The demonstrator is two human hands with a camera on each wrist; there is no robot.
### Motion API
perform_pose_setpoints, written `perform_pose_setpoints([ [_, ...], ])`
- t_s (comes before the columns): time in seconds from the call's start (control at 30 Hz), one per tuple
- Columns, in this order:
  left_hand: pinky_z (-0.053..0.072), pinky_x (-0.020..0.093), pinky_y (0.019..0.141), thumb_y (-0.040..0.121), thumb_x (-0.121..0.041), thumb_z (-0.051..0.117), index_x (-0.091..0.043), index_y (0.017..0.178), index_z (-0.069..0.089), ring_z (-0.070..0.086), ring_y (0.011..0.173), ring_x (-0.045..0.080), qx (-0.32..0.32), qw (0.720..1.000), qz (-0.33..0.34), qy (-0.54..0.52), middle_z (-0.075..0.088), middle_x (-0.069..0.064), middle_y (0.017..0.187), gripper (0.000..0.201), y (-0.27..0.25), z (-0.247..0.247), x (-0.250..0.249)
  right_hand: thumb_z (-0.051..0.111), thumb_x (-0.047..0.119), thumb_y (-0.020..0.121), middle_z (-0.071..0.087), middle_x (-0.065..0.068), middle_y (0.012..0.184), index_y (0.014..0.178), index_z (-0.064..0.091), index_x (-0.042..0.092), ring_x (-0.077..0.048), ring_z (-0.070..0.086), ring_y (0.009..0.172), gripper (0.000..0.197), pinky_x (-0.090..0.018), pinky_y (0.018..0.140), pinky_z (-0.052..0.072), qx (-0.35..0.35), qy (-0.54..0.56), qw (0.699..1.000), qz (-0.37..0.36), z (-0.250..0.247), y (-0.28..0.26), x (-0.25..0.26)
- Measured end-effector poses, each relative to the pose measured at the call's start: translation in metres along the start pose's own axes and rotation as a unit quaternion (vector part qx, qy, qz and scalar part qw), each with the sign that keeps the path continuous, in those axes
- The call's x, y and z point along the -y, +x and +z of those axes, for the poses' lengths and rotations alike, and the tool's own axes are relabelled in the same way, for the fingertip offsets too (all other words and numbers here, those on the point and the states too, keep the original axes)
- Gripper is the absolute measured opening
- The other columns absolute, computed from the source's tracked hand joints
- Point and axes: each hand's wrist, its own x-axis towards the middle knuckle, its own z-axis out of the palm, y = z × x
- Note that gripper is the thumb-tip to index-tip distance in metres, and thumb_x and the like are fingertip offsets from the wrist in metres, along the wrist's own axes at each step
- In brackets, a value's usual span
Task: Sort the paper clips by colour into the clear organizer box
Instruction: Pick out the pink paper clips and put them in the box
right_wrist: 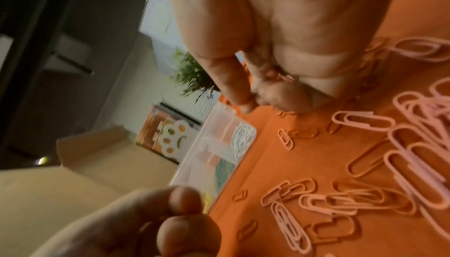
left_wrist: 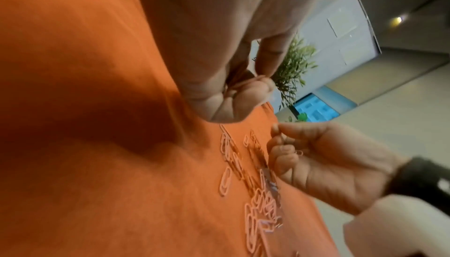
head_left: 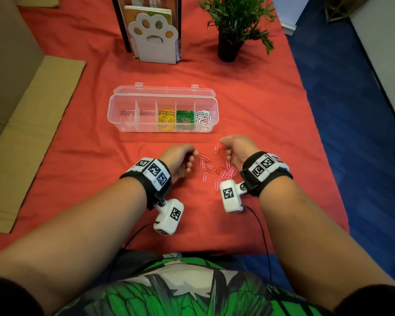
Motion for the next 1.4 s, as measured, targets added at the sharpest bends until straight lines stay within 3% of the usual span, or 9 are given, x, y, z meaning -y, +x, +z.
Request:
perform_pose_setpoints([
  [0.1,0.039,0.02,0.047,0.086,-0.021,0.058,-0.02,0.073,0.061,0.049,0.05,0.013,-0.041,0.975,0.106,0.189,0.058,0.002,0.062,0.013,0.012,0.002,0.011,0.052,0.014,0.089,0.063,-0.011,0.087,0.08,0.063,0.012,-0.024,0.061,0.081,0.015,-0.031,0.073,0.049,-0.022,-0.328,0.942,-0.071,0.006,0.006,0.004],
  [0.17,0.044,0.025,0.064,0.084,-0.025,0.064,-0.018,0.088,0.071,0.057,0.07,0.017,-0.049,0.914,0.187,0.356,0.067,0.007,0.079,0.01,0.015,0.001,0.014,0.05,0.02,0.09,0.062,-0.019,0.115,0.105,0.064,0.002,-0.031,0.058,0.11,0.027,-0.033,0.094,0.045,-0.067,-0.504,0.852,-0.129,0.009,0.009,0.001],
  [0.27,0.042,0.02,0.076,0.083,-0.023,0.065,-0.021,0.106,0.07,0.064,0.091,0.019,-0.04,0.818,0.254,0.515,0.072,0.004,0.098,0.025,0.015,0.001,0.016,0.055,0.028,0.088,0.05,-0.021,0.127,0.118,0.054,-0.001,-0.035,0.053,0.116,0.041,-0.036,0.099,0.043,-0.091,-0.579,0.788,-0.189,0.014,0.009,-0.007],
  [0.43,0.04,0.026,0.085,0.084,-0.022,0.062,-0.014,0.102,0.069,0.061,0.101,0.026,-0.064,0.755,0.288,0.586,0.067,0.01,0.105,0.022,0.011,-0.004,0.017,0.047,0.007,0.083,0.046,-0.018,0.122,0.119,0.049,-0.001,-0.037,0.053,0.11,0.037,-0.043,0.093,0.048,-0.088,-0.642,0.728,-0.223,0.021,0.007,-0.013],
  [0.6,0.042,0.035,0.086,0.089,-0.027,0.054,-0.006,0.097,0.062,0.057,0.1,0.033,-0.07,0.728,0.262,0.63,0.061,0.017,0.106,0.024,0.013,-0.011,0.021,0.049,0.013,0.083,0.042,-0.018,0.128,0.128,0.044,0.0,-0.035,0.05,0.116,0.047,-0.043,0.098,0.046,-0.045,-0.654,0.741,-0.149,0.022,0.006,-0.011],
  [0.73,0.037,0.034,0.086,0.093,-0.026,0.047,-0.004,0.095,0.06,0.055,0.102,0.033,-0.071,0.753,0.268,0.597,0.061,0.019,0.104,0.026,0.01,-0.011,0.025,0.053,0.016,0.084,0.043,-0.018,0.128,0.128,0.044,-0.001,-0.034,0.049,0.117,0.048,-0.042,0.097,0.046,-0.038,-0.666,0.73,-0.148,0.021,-0.001,-0.013],
  [1.0,0.033,0.024,0.048,0.093,-0.014,0.05,-0.02,0.072,0.046,0.04,0.048,0.013,-0.022,0.975,0.15,0.16,0.049,0.0,0.057,0.023,-0.003,-0.018,0.019,0.05,0.016,0.084,0.043,-0.019,0.125,0.125,0.043,-0.003,-0.034,0.05,0.114,0.046,-0.04,0.097,0.044,-0.017,-0.646,0.748,-0.152,0.032,-0.012,-0.03],
  [1.17,0.032,0.012,0.039,0.092,-0.003,0.049,-0.021,0.078,0.048,0.044,0.041,-0.002,0.003,0.991,0.129,0.018,0.05,-0.006,0.055,0.023,-0.013,-0.023,0.012,0.051,0.006,0.085,0.044,-0.018,0.126,0.12,0.049,0.0,-0.032,0.053,0.112,0.036,-0.037,0.096,0.045,-0.029,-0.585,0.788,-0.188,0.023,-0.018,-0.026],
  [1.4,0.036,0.015,0.043,0.092,-0.007,0.037,-0.021,0.086,0.06,0.046,0.047,0.005,0.043,0.995,0.029,-0.089,0.049,-0.006,0.057,0.027,-0.014,-0.029,0.007,0.049,0.008,0.087,0.041,-0.006,0.099,0.092,0.064,0.008,-0.028,0.055,0.1,0.016,-0.029,0.086,0.045,-0.001,-0.547,0.81,-0.213,0.009,-0.029,-0.036],
])
